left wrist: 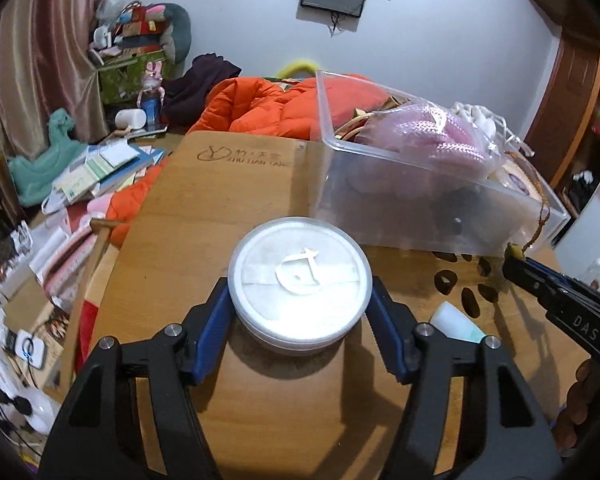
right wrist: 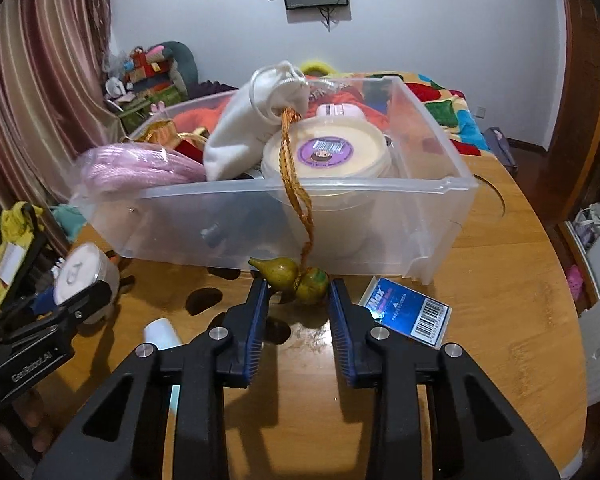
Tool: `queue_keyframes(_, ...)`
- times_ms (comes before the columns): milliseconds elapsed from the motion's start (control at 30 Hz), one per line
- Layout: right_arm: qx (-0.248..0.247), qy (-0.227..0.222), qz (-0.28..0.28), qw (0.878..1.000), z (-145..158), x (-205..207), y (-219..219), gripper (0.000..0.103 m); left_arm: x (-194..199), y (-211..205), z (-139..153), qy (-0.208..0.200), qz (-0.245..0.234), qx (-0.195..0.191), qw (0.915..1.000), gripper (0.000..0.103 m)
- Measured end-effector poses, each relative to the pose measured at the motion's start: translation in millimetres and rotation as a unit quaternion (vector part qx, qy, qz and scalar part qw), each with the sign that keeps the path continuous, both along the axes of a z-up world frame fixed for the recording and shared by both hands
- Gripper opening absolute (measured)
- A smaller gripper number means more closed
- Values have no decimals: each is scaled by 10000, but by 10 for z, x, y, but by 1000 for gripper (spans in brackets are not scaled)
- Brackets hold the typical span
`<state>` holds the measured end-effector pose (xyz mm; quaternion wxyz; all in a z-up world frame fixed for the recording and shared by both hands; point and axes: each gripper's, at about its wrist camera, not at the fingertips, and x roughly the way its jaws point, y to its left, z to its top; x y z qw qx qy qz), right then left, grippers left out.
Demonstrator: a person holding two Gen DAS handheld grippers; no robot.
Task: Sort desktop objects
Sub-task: 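Reach left gripper to white round container while right reaches yellow-green beads, then grasp white container with left gripper while right grasps the beads, then lower container into box with left gripper while right drops beads inside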
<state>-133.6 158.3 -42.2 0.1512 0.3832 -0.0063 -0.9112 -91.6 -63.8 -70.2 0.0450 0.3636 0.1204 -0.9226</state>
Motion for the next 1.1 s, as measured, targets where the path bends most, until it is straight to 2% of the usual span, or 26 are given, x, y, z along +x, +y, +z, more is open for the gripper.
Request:
queue_keyframes(233, -413, 10, 69, 9991, 93, 76, 176, 28, 124, 40, 163, 249, 26, -134, 9996, 65)
queue_keyframes(700, -568, 346, -179, 9976, 392, 62, 299, 28, 171, 113, 567, 736, -157, -174, 9970, 65)
queue_keyframes(867, -863, 327, 44, 9957, 475, 25, 293, 28, 84, 124, 687, 835, -199, -164, 9962, 65)
queue_keyframes(1100, -722, 522, 307, 9956, 631, -77, 101, 28, -66, 140, 846, 932, -322, -210, 9949, 65)
